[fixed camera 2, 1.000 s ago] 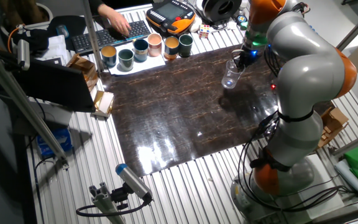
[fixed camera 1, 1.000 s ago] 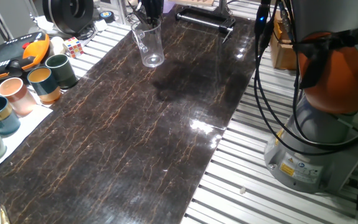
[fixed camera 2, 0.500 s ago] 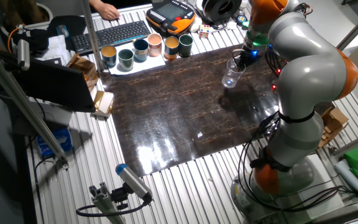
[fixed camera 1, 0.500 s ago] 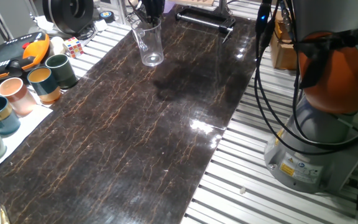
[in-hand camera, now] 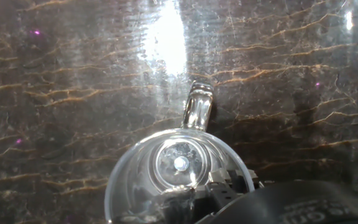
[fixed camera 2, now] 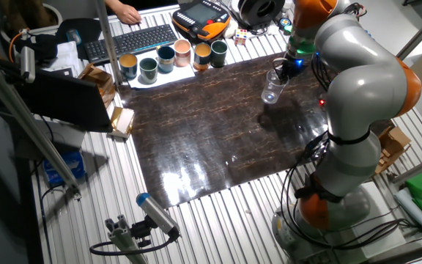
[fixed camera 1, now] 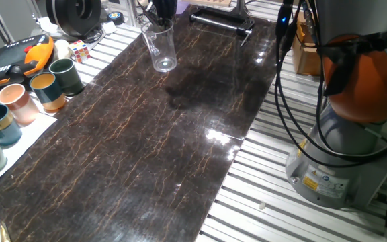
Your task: Pick up the cup
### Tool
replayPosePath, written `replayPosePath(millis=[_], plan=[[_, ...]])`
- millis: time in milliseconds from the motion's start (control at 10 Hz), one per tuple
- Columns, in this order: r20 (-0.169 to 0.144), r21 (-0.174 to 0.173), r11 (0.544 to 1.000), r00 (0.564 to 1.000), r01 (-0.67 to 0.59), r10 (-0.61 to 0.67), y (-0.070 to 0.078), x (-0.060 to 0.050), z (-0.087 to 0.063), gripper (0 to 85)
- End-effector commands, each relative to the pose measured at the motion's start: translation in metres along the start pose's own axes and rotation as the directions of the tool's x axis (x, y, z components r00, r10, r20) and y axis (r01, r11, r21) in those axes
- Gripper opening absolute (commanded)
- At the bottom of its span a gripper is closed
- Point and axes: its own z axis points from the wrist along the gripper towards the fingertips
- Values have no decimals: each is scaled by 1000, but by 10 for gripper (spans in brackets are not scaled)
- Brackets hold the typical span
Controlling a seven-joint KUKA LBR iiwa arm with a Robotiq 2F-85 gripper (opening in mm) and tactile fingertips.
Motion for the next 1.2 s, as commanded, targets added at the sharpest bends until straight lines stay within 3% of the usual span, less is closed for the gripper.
replayPosePath(millis=[0, 1100], plan=[[-3, -5, 1000, 1000, 3, -3, 1, 0, 0, 7], [0, -4, 1000, 1000, 6, -6, 1, 0, 1, 7]])
